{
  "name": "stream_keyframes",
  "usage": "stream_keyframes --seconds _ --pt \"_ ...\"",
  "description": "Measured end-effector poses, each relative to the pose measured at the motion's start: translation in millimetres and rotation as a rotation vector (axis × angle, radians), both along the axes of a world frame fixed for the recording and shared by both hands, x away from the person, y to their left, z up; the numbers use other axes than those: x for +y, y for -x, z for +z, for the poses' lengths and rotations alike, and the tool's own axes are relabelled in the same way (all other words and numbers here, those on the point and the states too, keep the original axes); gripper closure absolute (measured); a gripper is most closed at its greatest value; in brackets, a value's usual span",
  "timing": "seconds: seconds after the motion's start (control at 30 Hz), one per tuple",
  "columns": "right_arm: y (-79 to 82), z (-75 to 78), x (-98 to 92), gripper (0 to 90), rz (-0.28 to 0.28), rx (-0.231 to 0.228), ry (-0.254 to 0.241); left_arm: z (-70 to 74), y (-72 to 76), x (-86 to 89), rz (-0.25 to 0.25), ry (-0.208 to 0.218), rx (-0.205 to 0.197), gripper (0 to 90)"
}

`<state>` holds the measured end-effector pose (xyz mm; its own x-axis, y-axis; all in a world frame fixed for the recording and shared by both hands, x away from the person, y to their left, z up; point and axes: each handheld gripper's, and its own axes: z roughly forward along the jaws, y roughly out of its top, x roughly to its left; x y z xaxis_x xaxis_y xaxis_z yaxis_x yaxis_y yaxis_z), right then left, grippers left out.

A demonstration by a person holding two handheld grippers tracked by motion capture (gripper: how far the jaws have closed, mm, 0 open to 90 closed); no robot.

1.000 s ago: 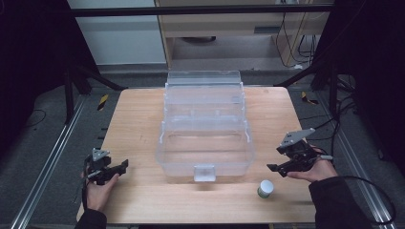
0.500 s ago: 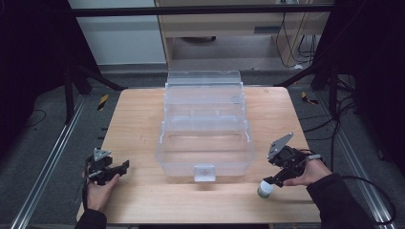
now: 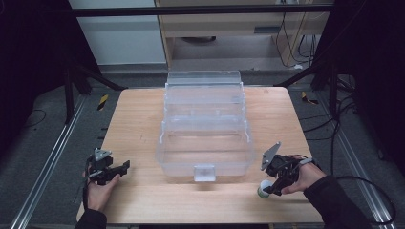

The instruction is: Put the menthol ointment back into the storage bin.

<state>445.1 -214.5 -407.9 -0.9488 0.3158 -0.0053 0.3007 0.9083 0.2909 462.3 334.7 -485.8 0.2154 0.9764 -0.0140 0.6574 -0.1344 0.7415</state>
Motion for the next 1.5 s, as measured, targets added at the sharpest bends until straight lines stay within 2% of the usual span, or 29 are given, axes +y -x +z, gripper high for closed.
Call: stream_keyframes --seconds 0.33,0.43,0.6,0.67,0.9,1.2,1.4,1.5 --pt "1.9 -15.6 8.2 40.8 0.08 0.0 0.065 0.0 0.0 -0.1 -0.001 -0.002 0.0 28.8" --pt "2.3 -16.9 9.8 42.6 0.09 0.008 0.069 0.1 -0.1 -0.2 -0.002 -0.004 0.0 28.9" --pt "1.7 -22.0 13.2 45.7 0.104 0.015 0.115 0.1 -0.1 -0.2 -0.003 -0.006 0.001 29.1" --pt "1.0 -23.6 14.0 46.9 0.111 0.014 0.115 0.2 -0.1 -0.3 -0.003 -0.007 0.001 29.1" --pt "-0.8 -25.6 16.0 49.9 0.105 0.024 0.138 0.1 -0.3 -0.1 -0.006 -0.01 0.003 29.3" --pt "-2.8 -24.6 16.4 50.4 0.086 0.037 0.143 -0.2 -0.5 -1.2 -0.006 -0.013 0.006 29.5" --pt "-5.0 -14.5 14.0 50.5 0.061 0.019 0.12 -0.3 -0.8 -1.6 -0.006 -0.014 0.009 29.6" --pt "-5.6 -1.5 12.8 50.5 0.035 0.01 0.098 -0.8 -1.3 -2.1 -0.009 -0.019 0.013 29.6"
